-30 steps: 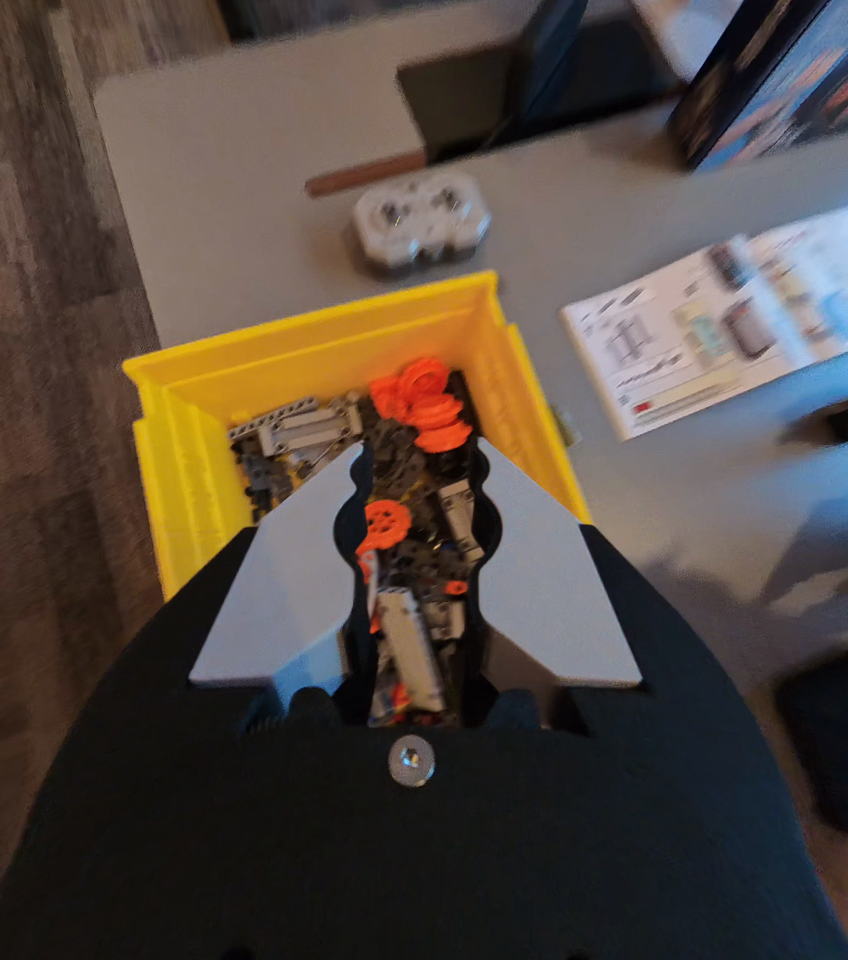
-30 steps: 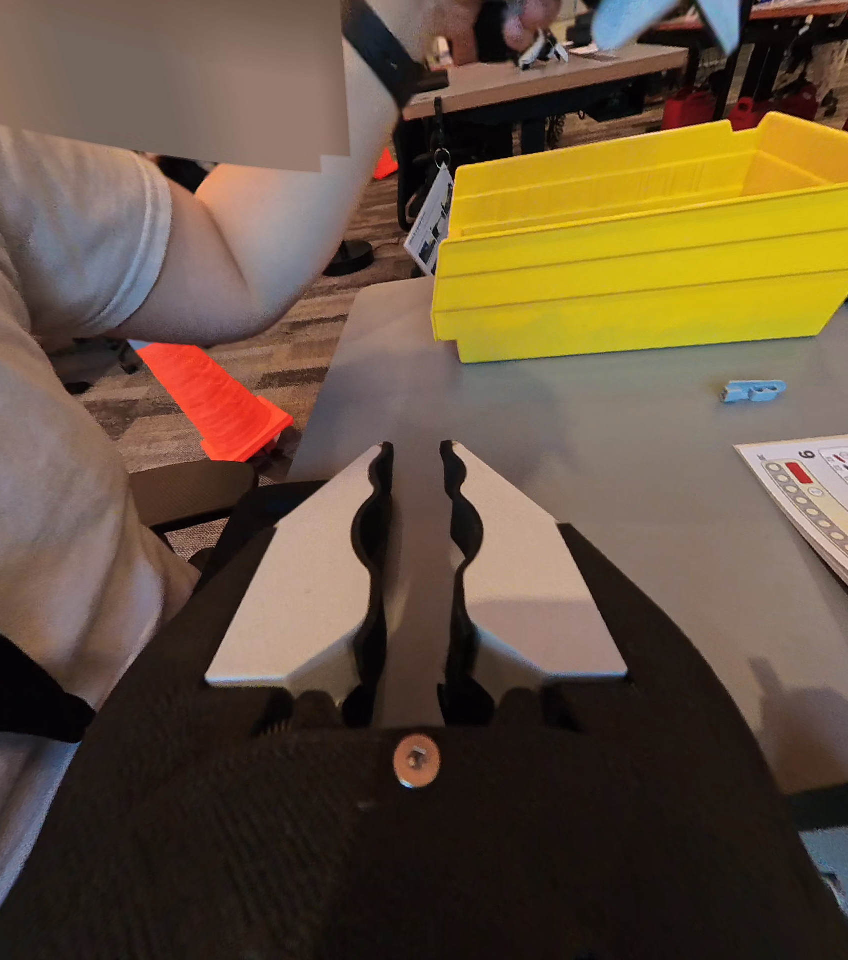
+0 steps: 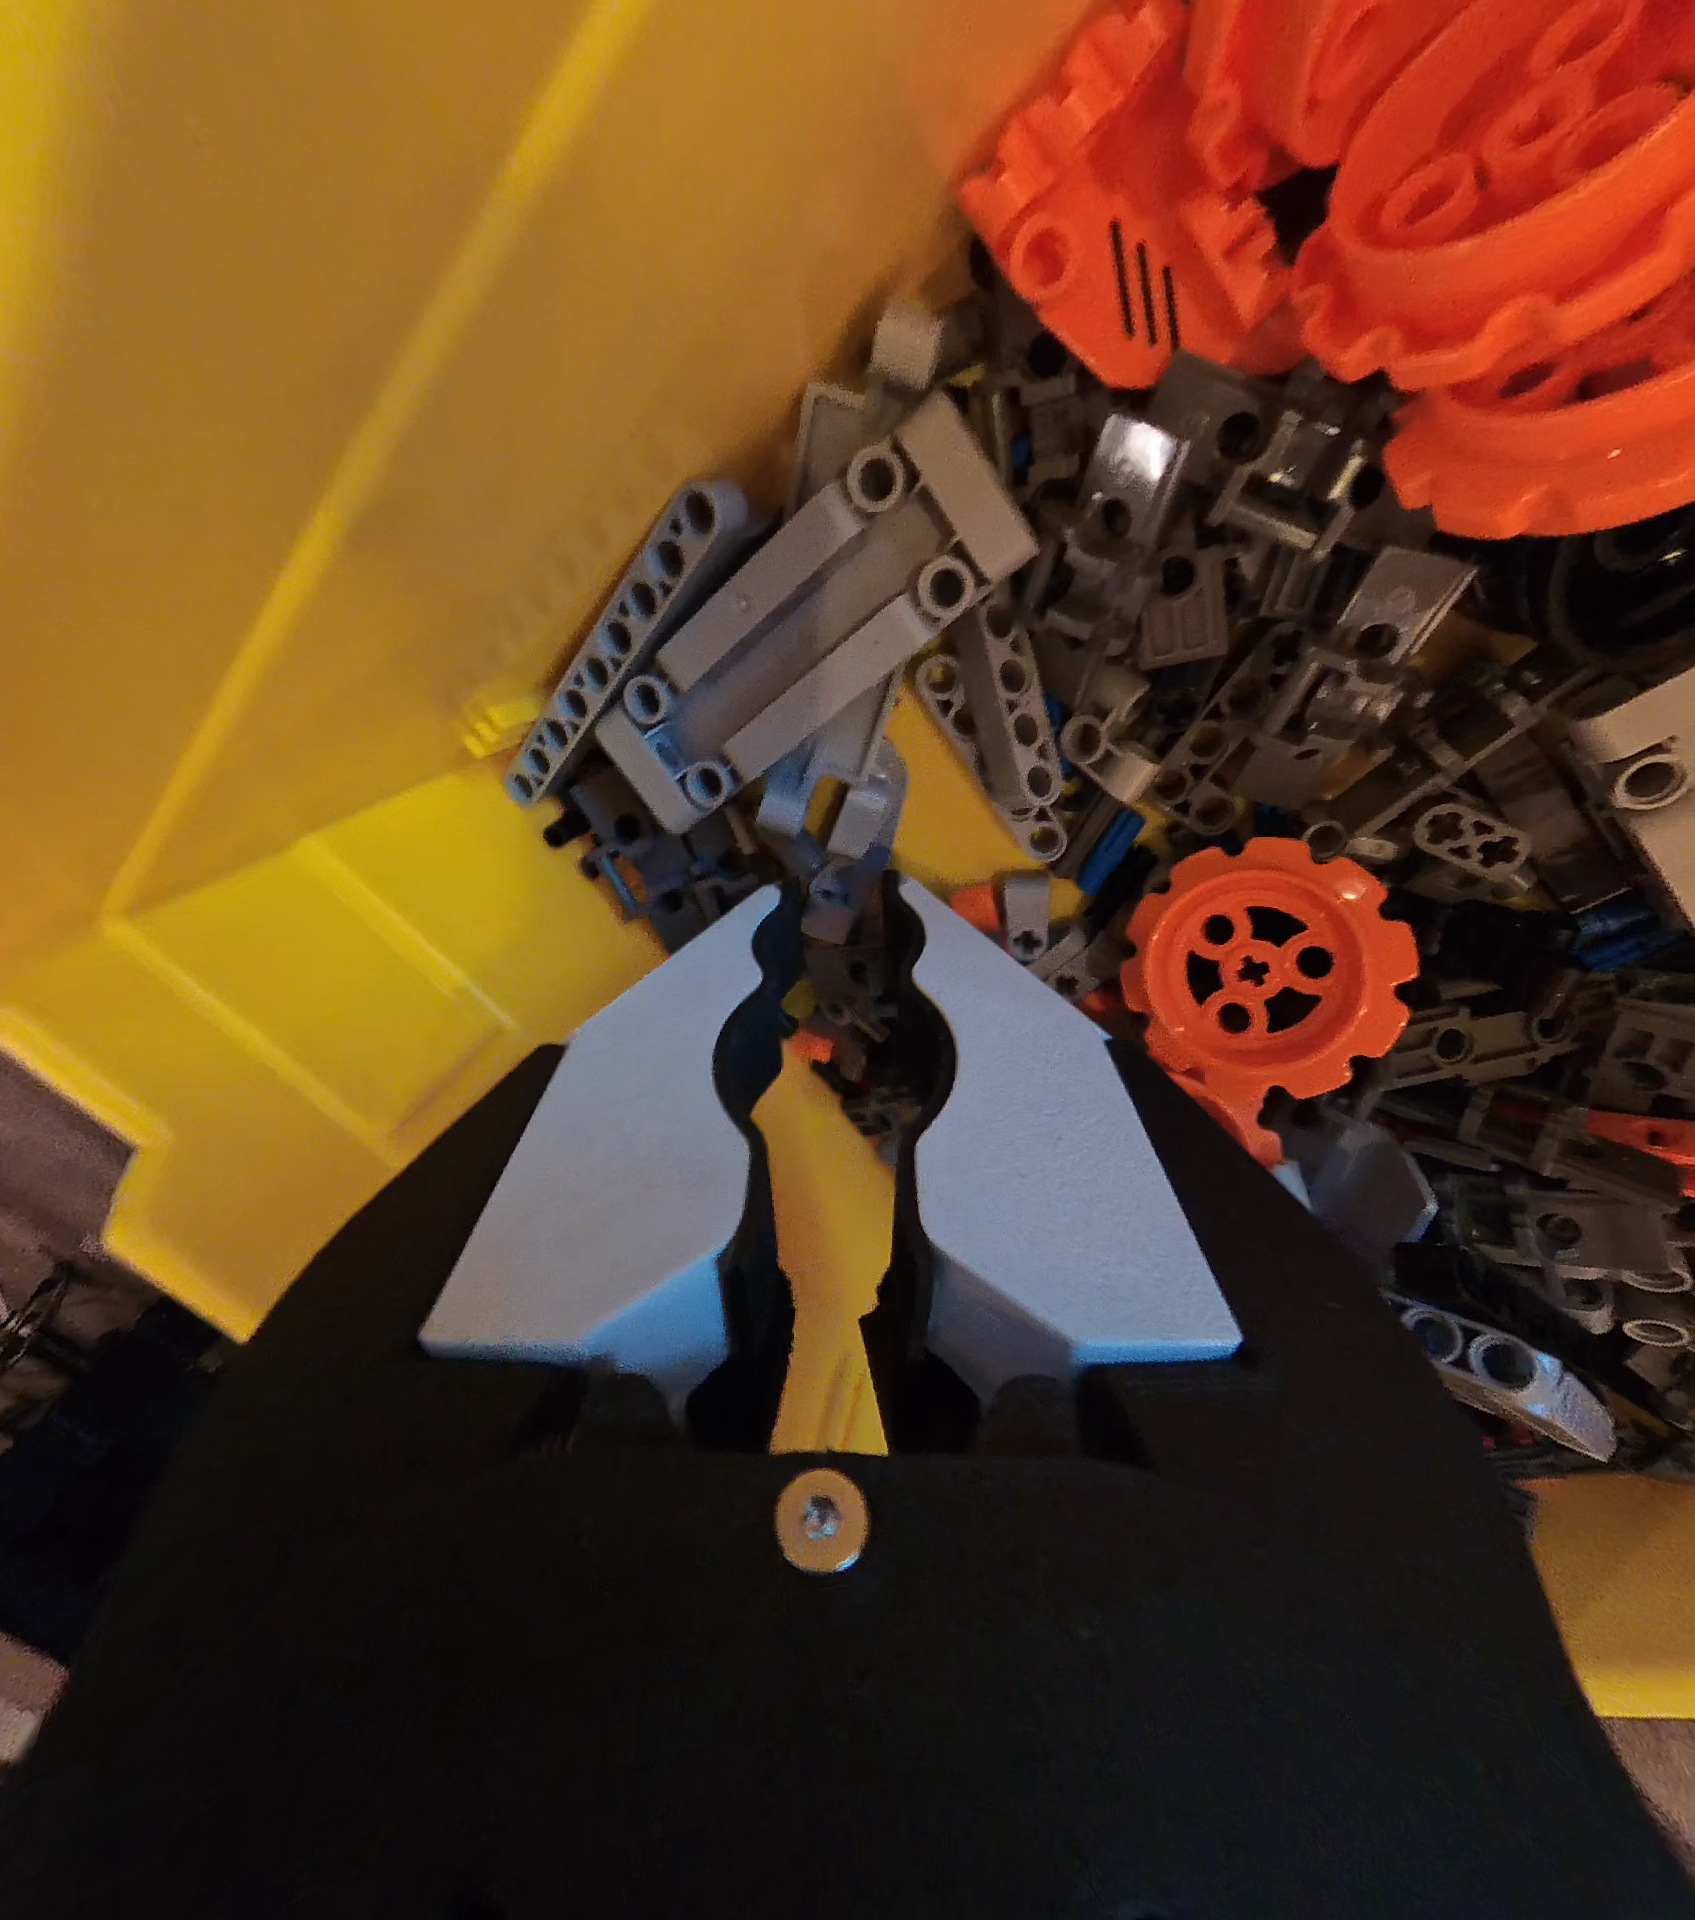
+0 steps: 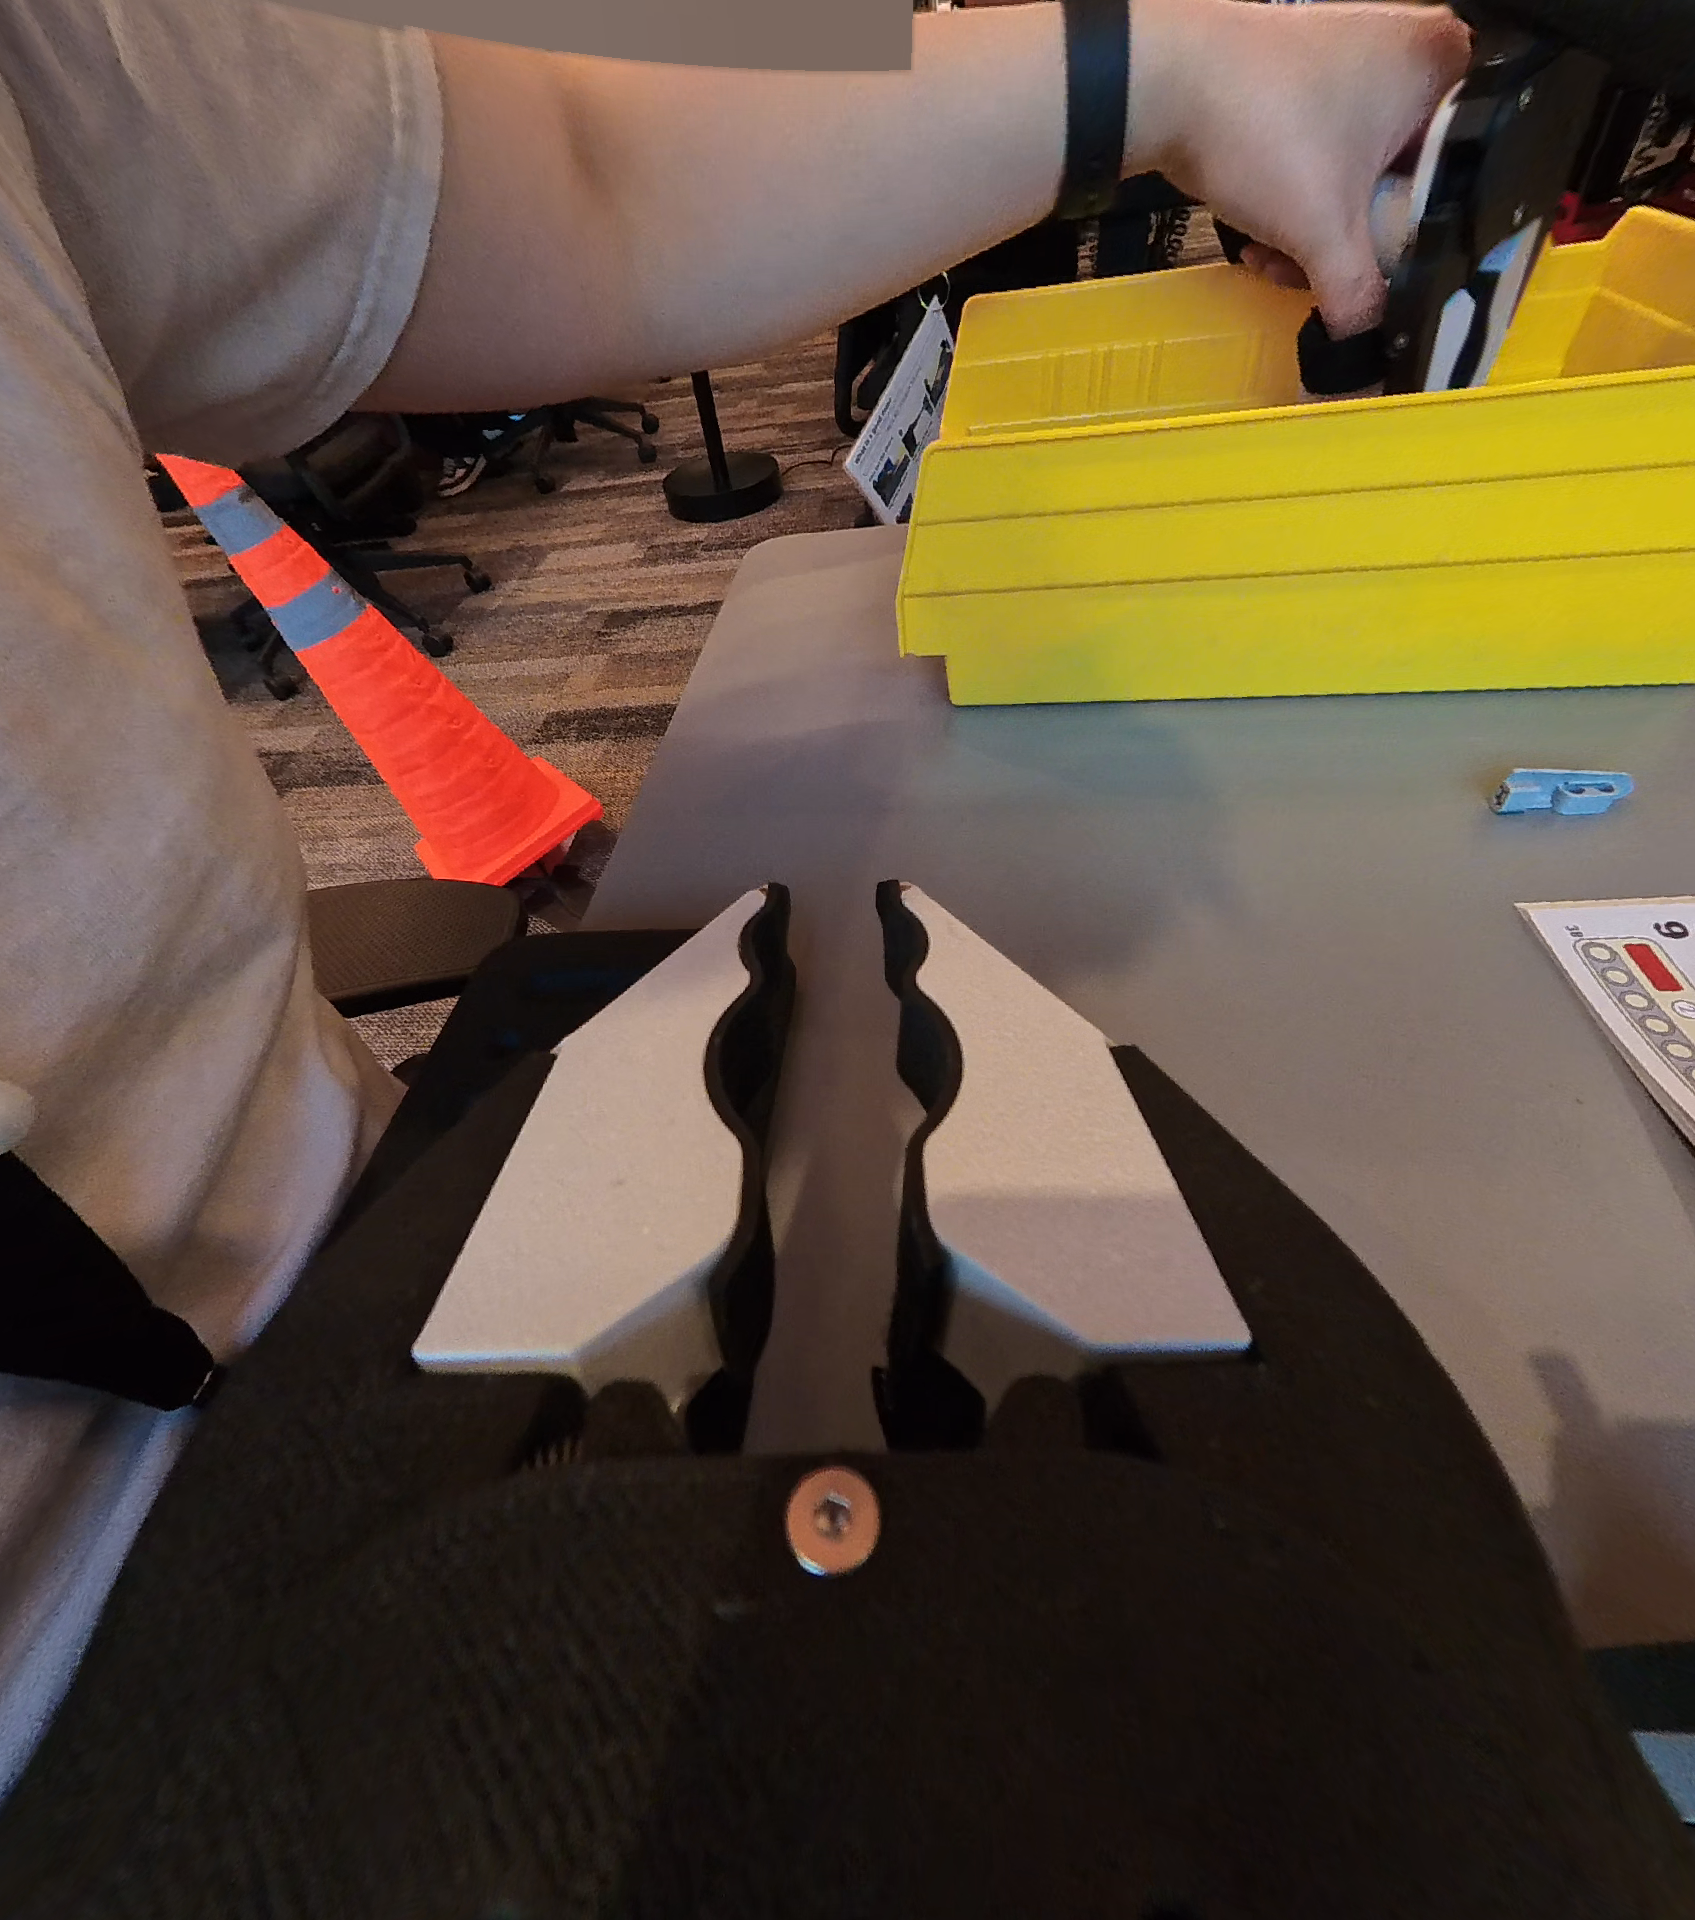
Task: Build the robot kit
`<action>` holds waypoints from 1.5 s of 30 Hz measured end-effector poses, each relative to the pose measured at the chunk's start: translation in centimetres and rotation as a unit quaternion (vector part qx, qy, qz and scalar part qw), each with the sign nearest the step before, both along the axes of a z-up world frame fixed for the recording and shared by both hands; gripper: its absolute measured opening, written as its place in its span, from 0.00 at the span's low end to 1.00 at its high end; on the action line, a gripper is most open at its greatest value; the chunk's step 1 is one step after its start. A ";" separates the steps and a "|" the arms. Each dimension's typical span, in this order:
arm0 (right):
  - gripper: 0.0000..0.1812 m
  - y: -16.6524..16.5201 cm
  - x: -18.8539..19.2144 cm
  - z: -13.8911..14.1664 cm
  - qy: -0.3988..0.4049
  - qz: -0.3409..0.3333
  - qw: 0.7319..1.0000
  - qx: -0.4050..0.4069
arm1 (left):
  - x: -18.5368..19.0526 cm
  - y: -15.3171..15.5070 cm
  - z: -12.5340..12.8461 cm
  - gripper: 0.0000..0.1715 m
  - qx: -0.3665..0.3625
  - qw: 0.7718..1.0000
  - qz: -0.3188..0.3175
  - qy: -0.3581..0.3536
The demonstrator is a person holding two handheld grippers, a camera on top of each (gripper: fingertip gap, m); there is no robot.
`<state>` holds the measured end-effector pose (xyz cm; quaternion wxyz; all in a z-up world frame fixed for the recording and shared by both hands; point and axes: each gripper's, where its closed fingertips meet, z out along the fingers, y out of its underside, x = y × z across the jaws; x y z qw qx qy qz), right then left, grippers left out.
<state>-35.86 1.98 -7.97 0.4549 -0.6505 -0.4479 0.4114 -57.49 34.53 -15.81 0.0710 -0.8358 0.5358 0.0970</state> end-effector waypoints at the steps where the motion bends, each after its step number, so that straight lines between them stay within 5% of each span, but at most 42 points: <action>1: 0.09 0.0 0.0 0.0 0.000 0.000 1.000 -0.001 | -0.2 0.1 0.2 0.08 0.008 1.000 0.004 0.003; 6: 0.09 -0.1 0.0 0.1 0.003 0.001 1.000 0.000 | -0.3 -0.5 2.9 0.07 0.050 0.998 0.031 -0.032; 10: 0.09 -0.1 0.0 0.1 -0.002 -0.001 1.000 0.005 | 2.0 -2.6 6.6 0.07 0.077 0.982 0.067 -0.157; 13: 0.09 -0.1 -0.1 0.2 0.001 -0.002 1.000 0.006 | 6.0 -5.9 10.4 0.07 0.051 0.941 0.087 -0.324; 17: 0.09 -0.1 0.0 0.5 0.007 -0.006 1.000 0.010 | 11.2 -12.5 16.1 0.07 -0.049 0.840 0.093 -0.533; 21: 0.10 0.3 0.3 1.1 0.016 -0.022 0.999 0.019 | 14.9 -19.1 17.3 0.07 -0.116 0.801 0.084 -0.581; 24: 0.12 1.1 0.8 1.8 0.022 -0.051 0.998 0.043 | 18.1 -24.6 15.3 0.07 -0.218 0.788 0.076 -0.571; 31: 0.21 2.0 2.0 2.2 -0.031 -0.091 0.984 0.147 | 21.3 -31.2 10.1 0.07 -0.395 0.785 0.059 -0.474; 36: 0.21 1.3 1.8 1.7 -0.092 -0.072 0.962 0.246 | 21.3 -32.5 8.1 0.06 -0.378 0.836 0.000 -0.398; 45: 0.10 -0.6 0.1 -0.3 -0.159 -0.013 0.934 0.319 | 21.5 -33.6 7.6 0.04 -0.375 0.856 -0.034 -0.354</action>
